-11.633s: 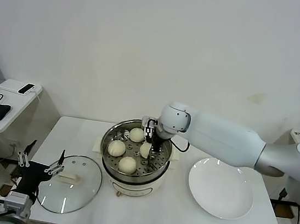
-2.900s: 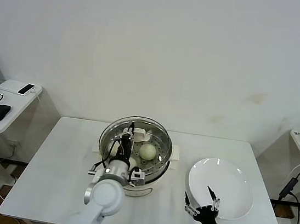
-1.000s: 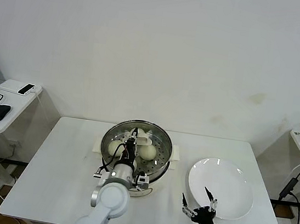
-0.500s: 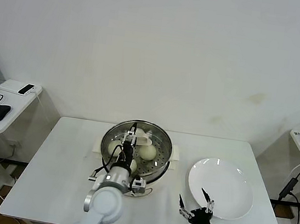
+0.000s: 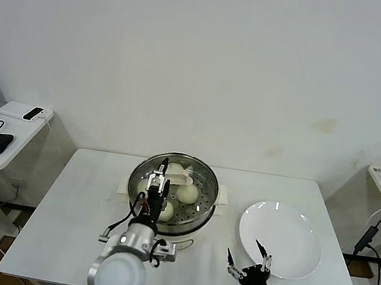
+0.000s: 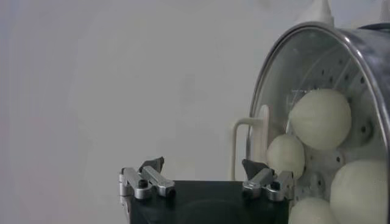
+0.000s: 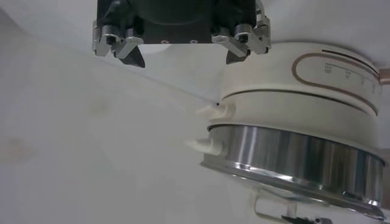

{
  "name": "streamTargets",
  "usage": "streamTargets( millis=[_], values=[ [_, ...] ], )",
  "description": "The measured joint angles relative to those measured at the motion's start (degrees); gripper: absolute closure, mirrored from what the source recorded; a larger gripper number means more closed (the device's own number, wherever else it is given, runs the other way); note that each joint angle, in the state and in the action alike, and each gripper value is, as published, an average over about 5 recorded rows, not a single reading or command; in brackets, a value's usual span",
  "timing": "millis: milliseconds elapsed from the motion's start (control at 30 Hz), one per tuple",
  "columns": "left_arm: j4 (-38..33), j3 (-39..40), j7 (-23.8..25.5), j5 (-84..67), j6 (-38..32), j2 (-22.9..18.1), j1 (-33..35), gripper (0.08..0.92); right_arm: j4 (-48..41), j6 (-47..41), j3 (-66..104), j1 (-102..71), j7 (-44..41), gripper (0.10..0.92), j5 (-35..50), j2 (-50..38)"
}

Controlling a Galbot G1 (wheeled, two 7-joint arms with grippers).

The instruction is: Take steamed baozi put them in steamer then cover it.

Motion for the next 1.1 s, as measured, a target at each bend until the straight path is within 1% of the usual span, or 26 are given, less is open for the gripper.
streamTargets(
  millis=[167,333,533,633,900,1100],
  values=[
    [-3.8,-2.1,-2.0,-2.4,-1.1,0.2,3.6,0.177,0.3,0.0,0.3,-0.4,0.2,0.203,0.6,-0.5],
    [-5.9,-7.0,-7.1,-9.9,-3.8,-0.5,9.2,0.177,1.1,0.2,1.1,-1.2,0.3,0.203,2.1,-1.6],
    [-6.4,-15.4,-15.3,-28.8,-10.5,-1.8,15.6,0.177,2.2,0.3,2.3,-2.5,0.2,0.203,4.0,-3.3],
    [-6.5,-19.3,-18.4,-40.2,-13.9,-2.5,18.6,0.177,2.3,0.3,2.6,-2.9,0.2,0.203,4.8,-3.8],
    [-6.5,-25.5,-22.7,-66.9,-20.1,-3.1,26.0,0.177,2.6,-0.6,3.5,-3.8,-0.4,0.203,7.6,-5.5],
    [-4.9,-27.6,-24.8,-78.2,-22.6,-3.3,29.8,0.177,3.5,-2.1,3.1,-4.3,0.1,0.203,11.4,-7.2]
  ],
)
